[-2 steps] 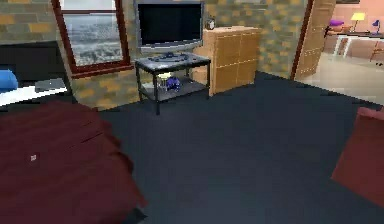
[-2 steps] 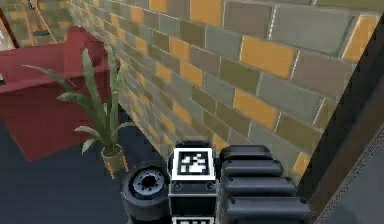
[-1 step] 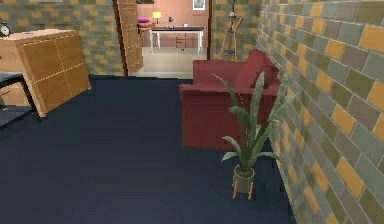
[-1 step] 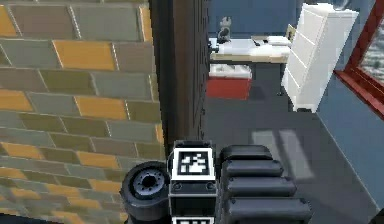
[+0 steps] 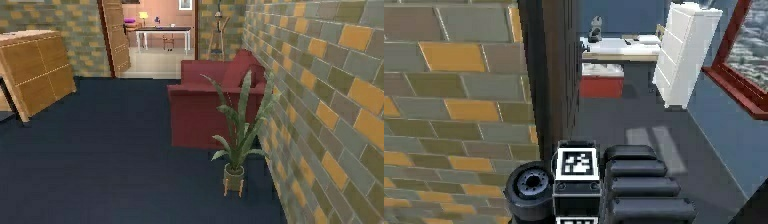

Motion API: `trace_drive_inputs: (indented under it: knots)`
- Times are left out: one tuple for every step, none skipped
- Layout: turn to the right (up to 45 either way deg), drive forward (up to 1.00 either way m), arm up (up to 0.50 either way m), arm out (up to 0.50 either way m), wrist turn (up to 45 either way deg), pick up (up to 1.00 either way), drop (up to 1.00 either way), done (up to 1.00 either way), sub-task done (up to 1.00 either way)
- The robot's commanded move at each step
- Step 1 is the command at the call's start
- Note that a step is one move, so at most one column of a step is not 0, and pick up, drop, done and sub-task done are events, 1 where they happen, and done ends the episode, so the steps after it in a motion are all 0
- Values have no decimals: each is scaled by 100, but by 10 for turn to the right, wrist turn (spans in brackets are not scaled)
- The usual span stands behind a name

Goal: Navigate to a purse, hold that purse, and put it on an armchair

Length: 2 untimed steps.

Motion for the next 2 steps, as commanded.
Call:
trace_drive_inputs:
  knots:
    - [0, 45, 0, 0, 0, 0, 0, 0, 0]
    - [-360, 0, 0, 0, 0, 0, 0, 0, 0]
